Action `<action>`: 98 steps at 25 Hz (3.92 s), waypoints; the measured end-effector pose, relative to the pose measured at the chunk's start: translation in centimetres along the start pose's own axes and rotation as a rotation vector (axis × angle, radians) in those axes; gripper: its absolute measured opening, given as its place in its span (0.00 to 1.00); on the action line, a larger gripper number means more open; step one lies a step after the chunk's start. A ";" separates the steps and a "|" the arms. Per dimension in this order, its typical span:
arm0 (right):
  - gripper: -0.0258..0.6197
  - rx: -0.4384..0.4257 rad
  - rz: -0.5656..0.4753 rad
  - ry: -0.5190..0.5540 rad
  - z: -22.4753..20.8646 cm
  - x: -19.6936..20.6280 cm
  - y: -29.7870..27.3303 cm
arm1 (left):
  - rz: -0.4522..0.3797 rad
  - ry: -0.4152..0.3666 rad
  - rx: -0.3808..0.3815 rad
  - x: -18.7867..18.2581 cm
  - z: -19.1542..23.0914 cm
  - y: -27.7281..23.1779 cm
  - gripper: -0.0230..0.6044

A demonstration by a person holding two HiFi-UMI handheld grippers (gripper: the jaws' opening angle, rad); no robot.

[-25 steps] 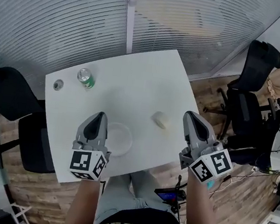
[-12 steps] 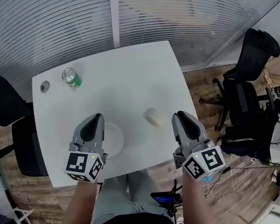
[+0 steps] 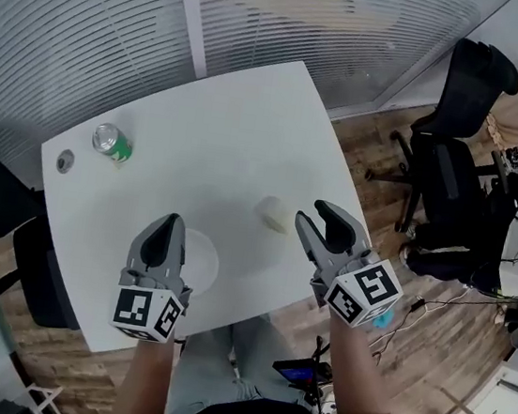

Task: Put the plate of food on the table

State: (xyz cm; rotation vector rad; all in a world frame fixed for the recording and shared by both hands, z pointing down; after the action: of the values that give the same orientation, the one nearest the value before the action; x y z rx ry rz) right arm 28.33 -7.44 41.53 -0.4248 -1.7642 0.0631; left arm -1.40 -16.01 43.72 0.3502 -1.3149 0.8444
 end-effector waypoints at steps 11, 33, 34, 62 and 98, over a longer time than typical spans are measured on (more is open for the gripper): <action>0.43 -0.026 0.189 0.095 -1.8 5.3 -3.3 | 0.032 0.006 -0.007 1.1 0.1 -1.1 0.04; 0.54 -0.053 0.414 0.243 -2.4 11.0 -7.6 | 0.064 0.009 -0.036 2.2 1.0 -0.6 0.04; 0.54 -0.052 0.424 0.255 -2.4 11.1 -7.7 | 0.065 0.001 -0.037 2.2 1.0 -0.6 0.04; 0.55 -0.055 0.413 0.341 -1.1 7.7 -7.2 | 0.018 -0.015 -0.110 0.4 2.3 1.9 0.04; 0.55 -0.538 0.408 0.569 17.6 6.5 -13.4 | -0.097 0.045 -0.471 0.1 7.5 16.0 0.04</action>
State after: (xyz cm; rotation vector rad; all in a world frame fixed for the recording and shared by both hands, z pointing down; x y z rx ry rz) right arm 7.06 -14.61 46.97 -1.0757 -1.0934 -0.2303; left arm -18.08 -10.37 42.13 0.0213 -1.3964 0.4383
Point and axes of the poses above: the fingertips, and each gripper's own axes: y backward along the fingers, z to its left, x out of its underside, the point moved 10 cm from there along y, backward along the fingers, and after that the axes turned 2 degrees about -z, right-handed, at the moved point
